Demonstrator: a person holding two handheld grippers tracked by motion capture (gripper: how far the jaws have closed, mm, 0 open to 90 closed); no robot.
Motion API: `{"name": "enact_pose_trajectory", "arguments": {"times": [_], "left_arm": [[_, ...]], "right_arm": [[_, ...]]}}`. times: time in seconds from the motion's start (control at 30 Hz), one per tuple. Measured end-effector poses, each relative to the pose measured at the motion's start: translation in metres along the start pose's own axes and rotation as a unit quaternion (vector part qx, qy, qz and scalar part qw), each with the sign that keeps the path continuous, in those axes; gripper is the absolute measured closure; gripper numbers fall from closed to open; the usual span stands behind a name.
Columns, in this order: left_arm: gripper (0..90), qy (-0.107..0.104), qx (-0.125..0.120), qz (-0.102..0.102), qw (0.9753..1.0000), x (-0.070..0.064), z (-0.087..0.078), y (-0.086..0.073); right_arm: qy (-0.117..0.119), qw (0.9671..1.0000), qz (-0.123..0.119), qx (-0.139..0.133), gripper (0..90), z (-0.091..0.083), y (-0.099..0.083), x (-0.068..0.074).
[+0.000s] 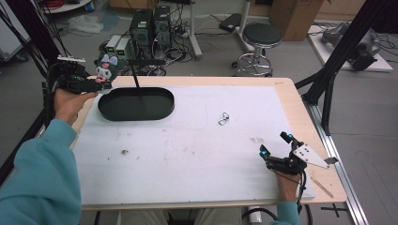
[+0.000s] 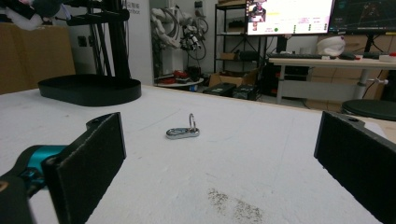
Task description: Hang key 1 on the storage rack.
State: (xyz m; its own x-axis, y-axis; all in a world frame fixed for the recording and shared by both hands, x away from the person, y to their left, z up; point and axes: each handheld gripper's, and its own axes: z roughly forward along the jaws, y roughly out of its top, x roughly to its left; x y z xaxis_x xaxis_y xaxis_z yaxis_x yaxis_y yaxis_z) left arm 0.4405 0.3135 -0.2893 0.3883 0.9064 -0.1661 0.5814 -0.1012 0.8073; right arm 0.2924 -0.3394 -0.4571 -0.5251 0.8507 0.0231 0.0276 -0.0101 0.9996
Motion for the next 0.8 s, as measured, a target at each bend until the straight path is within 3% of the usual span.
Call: {"name": "enact_pose_trajectory", "arguments": {"times": [0.43, 0.63, 0.7, 0.8], "left_arm": [[51.0, 0.005, -0.019, -0.013, 0.9997, 0.001, 0.011, 0.0], [51.0, 0.021, -0.032, -0.016, 0.9991, 0.003, 0.014, -0.001], [51.0, 0.018, -0.028, -0.022, 0.9992, 0.004, 0.016, -0.001], [50.9, 0.026, -0.021, -0.015, 0.9993, 0.002, 0.019, -0.002]], "right_arm": [[-0.001, 1.0, -0.001, 0.0, 1.2, 0.0, 0.0, 0.0], [0.0, 1.0, 0.0, 0.0, 1.2, 0.0, 0.0, 0.0], [0.0, 1.0, 0.001, 0.001, 1.2, 0.0, 0.0, 0.0], [0.0, 1.0, 0.001, 0.0, 1.2, 0.0, 0.0, 0.0]]}}
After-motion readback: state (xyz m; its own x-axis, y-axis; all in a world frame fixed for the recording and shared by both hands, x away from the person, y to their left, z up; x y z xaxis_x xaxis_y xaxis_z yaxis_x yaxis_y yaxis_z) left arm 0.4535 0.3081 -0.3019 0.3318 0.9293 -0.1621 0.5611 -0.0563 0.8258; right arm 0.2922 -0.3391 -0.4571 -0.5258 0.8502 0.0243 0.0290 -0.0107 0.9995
